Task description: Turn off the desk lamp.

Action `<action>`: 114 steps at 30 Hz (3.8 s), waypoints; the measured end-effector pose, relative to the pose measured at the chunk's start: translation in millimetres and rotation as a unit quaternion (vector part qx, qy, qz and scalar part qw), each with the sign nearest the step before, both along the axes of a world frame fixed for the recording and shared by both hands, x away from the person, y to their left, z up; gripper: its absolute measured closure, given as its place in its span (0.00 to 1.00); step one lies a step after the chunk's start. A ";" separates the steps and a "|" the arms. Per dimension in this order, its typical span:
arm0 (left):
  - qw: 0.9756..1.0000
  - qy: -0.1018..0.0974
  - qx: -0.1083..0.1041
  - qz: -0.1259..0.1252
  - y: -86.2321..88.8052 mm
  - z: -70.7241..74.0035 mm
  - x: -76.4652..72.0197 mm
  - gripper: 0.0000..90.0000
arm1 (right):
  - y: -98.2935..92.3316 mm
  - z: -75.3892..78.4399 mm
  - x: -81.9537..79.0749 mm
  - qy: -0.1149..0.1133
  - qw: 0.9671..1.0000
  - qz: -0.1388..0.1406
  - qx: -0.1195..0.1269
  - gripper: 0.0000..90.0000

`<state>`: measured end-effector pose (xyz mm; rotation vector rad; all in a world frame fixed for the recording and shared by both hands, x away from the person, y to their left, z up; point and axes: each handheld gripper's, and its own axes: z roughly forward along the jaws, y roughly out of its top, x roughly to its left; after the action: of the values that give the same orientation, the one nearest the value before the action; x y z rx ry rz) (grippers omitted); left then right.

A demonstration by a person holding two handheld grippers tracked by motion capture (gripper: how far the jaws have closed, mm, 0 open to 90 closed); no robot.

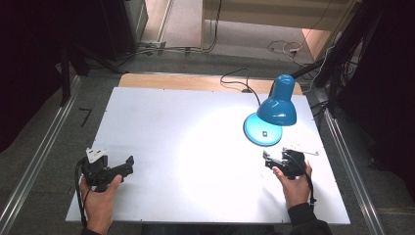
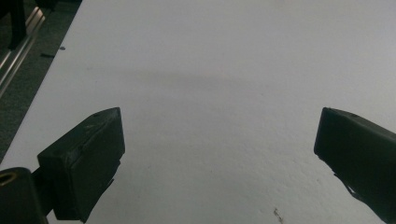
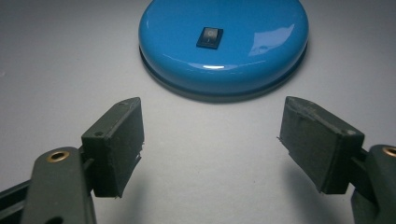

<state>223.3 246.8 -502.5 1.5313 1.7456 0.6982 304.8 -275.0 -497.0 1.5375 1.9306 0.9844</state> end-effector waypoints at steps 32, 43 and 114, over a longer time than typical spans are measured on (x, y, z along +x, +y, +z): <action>1.000 0.000 -0.001 0.003 2.1 -1.0 0.4 0.03 | 11.5 -3.1 17.4 -0.037 0.999 -0.019 0.002 0.90; 1.000 0.003 0.001 0.002 2.1 -1.5 1.3 0.03 | 21.2 -5.3 26.0 -0.050 0.999 -0.020 -0.001 0.97; 1.000 0.008 -0.007 -0.005 1.3 -3.9 -0.5 0.03 | 28.2 -9.0 56.1 -0.071 0.996 -0.046 -0.001 0.98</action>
<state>222.8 248.1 -506.3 1.5391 1.7501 0.6705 360.9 -246.9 -506.0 1.4982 1.7477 1.0225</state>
